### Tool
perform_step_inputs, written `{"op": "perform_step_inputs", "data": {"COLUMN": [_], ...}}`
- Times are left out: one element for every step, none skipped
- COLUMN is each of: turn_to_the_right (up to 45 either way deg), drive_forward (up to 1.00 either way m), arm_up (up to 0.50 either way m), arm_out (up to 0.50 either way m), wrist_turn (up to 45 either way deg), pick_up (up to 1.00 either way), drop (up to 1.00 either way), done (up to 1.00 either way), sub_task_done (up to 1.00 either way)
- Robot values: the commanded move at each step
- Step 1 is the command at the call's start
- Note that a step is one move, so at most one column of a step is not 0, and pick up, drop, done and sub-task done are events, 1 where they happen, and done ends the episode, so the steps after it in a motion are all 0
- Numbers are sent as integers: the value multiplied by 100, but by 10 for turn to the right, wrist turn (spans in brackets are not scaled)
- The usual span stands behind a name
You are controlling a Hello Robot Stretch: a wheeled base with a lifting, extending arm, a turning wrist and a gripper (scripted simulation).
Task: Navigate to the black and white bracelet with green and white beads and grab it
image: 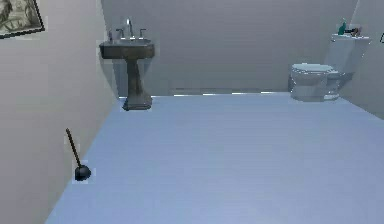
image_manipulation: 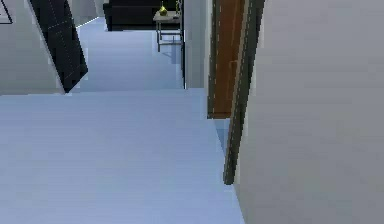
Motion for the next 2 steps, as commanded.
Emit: {"op": "perform_step_inputs", "data": {"turn_to_the_right": [0,450], "drive_forward": [10,0], "arm_up": [0,0], "arm_out": [0,0], "wrist_turn": [0,0], "pick_up": [0,0], "drop": [0,0], "done": [0,0], "sub_task_done": [0,0]}}
